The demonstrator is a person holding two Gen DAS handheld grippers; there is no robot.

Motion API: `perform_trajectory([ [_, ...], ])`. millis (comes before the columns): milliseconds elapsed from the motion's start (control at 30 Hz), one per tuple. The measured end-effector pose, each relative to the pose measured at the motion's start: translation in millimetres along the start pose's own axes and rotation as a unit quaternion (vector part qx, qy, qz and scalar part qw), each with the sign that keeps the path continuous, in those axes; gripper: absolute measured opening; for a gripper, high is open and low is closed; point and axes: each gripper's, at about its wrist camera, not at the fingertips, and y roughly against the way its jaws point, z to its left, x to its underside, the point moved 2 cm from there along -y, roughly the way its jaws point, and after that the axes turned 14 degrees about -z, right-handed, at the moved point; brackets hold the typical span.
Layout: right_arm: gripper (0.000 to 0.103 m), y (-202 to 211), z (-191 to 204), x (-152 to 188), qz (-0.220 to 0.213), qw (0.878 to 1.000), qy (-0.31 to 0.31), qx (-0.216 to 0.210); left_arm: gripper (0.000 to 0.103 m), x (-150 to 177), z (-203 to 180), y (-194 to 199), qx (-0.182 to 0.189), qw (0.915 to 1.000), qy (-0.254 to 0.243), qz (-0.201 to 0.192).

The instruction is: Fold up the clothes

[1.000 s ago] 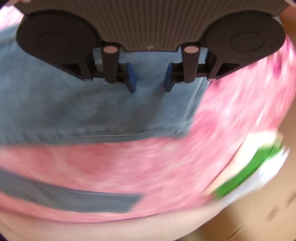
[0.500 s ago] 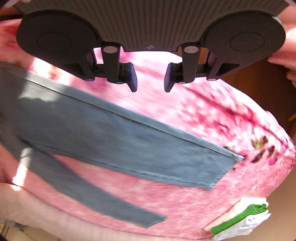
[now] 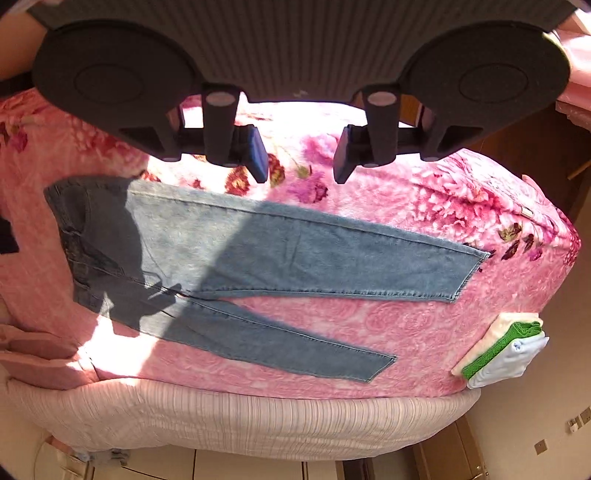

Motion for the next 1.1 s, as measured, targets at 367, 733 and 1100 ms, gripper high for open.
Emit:
perform_trajectory([
  [367,0.064,49,21,9,-0.017,0.998,0.036,-0.04,0.039,8,-42,61,0.019,0.9987,-0.041,-0.022],
  [733,0.064,60,-1,15,-0.024,0.997,0.042,-0.052,0.043,15,-74,89,0.015,0.9953,-0.086,-0.042],
  [1100,0.064,62,21,19,-0.015,0.993,0.086,-0.084,0.043,22,-79,96,0.009,0.9956,-0.09,-0.026],
])
